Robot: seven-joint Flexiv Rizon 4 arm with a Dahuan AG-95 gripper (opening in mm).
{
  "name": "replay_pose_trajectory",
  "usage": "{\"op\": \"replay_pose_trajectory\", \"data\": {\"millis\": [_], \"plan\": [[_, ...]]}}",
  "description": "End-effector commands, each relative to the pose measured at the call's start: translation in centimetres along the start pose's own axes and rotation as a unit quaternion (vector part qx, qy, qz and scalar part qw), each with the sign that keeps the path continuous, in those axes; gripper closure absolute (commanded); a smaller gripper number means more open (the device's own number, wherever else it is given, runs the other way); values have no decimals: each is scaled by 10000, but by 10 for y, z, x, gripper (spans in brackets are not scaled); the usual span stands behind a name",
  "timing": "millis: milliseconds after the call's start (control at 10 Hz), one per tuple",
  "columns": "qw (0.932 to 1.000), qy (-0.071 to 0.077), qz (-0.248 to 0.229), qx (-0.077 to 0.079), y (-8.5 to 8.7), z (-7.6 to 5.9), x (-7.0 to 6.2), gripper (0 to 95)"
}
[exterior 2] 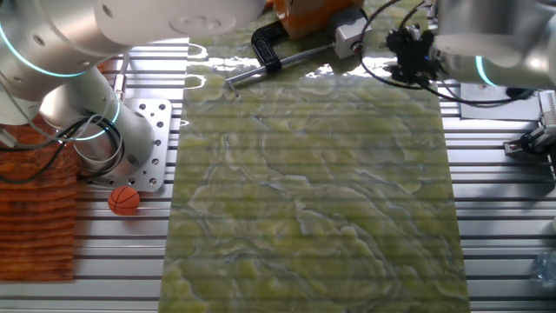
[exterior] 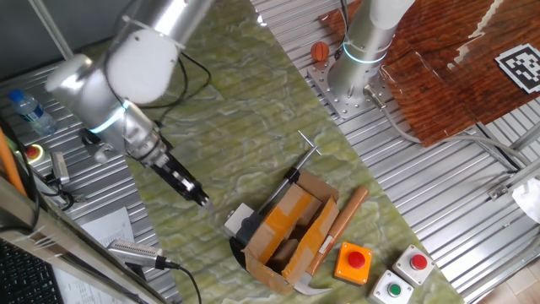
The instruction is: Press the button horizontally
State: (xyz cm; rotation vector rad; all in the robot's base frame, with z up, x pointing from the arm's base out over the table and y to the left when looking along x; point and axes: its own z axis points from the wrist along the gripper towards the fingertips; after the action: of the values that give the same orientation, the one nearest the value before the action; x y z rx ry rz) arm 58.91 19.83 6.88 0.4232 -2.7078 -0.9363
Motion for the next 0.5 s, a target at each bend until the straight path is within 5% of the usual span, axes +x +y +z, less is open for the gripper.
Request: {"op": "replay_pose_trajectory", "data": {"millis": [100, 500], "plan": [[9999, 96, 141, -26, 16, 15, 0, 570], [9990, 404, 147, -99, 20, 19, 2, 570]]}}
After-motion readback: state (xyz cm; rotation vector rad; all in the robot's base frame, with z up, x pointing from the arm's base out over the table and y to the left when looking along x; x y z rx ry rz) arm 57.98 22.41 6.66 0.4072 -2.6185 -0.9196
